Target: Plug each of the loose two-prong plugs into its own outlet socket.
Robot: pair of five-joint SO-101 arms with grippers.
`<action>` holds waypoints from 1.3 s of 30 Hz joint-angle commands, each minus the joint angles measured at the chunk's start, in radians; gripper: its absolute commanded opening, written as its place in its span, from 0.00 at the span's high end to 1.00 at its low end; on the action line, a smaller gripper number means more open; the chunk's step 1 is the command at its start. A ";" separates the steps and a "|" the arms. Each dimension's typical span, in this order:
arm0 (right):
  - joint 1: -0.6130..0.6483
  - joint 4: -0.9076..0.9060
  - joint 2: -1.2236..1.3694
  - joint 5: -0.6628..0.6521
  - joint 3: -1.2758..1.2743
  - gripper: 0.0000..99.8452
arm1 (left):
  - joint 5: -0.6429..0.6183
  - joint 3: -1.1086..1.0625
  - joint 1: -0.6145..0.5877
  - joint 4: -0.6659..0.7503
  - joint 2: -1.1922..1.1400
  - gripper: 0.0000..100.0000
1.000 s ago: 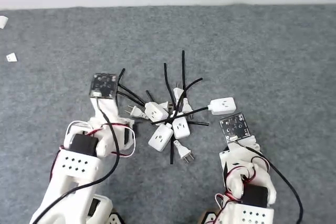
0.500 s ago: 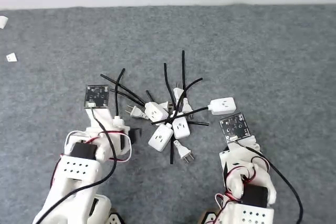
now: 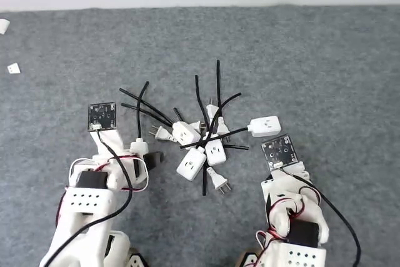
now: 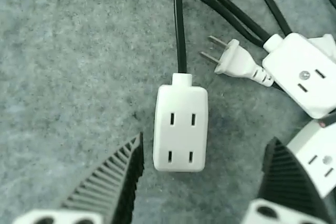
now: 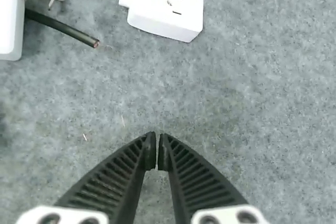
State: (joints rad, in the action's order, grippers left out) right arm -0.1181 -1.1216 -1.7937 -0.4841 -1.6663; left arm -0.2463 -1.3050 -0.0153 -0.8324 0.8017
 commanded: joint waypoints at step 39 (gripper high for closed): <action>-0.004 -0.002 -0.007 -0.011 -0.017 0.97 | 0.051 0.137 0.117 -0.339 0.080 0.99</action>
State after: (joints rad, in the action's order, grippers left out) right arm -0.1181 -1.1216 -1.7937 -0.4841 -1.6663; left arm -0.1972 -1.1224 0.0583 -1.1776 0.7434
